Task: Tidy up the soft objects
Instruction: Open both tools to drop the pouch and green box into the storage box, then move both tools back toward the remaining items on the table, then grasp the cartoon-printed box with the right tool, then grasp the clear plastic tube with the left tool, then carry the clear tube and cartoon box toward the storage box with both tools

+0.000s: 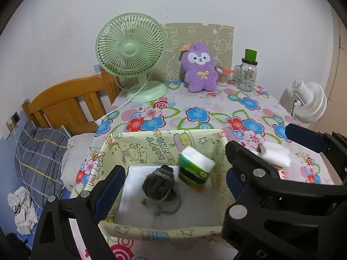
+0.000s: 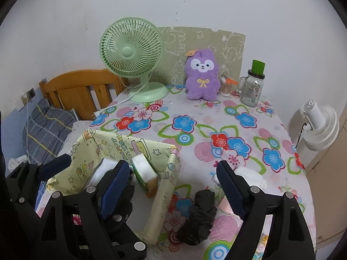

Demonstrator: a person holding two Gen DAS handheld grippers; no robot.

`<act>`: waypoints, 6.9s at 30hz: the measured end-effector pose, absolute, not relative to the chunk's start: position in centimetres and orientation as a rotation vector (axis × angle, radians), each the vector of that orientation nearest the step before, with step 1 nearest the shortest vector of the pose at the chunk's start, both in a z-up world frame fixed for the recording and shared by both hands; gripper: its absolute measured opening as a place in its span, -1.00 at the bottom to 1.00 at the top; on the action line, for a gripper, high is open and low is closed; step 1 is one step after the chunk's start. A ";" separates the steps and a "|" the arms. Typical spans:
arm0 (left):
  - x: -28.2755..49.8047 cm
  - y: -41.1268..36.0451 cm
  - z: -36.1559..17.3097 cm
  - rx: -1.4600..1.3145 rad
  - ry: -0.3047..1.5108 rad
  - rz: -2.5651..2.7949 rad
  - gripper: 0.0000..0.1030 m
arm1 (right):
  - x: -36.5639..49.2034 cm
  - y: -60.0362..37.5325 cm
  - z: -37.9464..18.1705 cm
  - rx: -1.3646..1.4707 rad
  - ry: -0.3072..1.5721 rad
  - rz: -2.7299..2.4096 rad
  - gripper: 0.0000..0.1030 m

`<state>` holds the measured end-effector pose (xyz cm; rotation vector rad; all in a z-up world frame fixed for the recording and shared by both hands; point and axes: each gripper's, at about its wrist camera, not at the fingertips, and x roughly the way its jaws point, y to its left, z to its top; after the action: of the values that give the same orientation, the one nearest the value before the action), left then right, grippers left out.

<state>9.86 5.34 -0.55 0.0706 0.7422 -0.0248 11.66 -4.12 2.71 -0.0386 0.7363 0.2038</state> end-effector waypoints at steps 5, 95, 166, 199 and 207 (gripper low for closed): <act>8.9 4.3 0.0 0.080 0.727 -0.027 0.85 | 10.5 -5.2 3.3 -0.040 0.718 0.194 0.68; 2.5 -10.0 -10.9 0.112 0.779 -0.280 0.83 | 3.5 -20.7 -9.3 0.075 0.866 0.039 0.84; 9.2 -16.5 -11.3 0.220 0.845 -0.361 -0.65 | 8.1 -26.8 -9.6 0.161 0.875 -0.072 0.18; 4.6 -13.2 -6.7 0.135 0.728 -0.342 -0.79 | 4.1 -23.7 -4.6 0.133 0.771 -0.062 0.18; 3.7 -12.0 -5.4 0.123 0.709 -0.327 -0.79 | 3.2 -22.5 -3.1 0.122 0.744 -0.050 0.18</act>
<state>3.75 -12.02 -5.36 0.1226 0.7086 -0.3272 3.22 -22.48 -3.14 0.1224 0.7445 -0.0496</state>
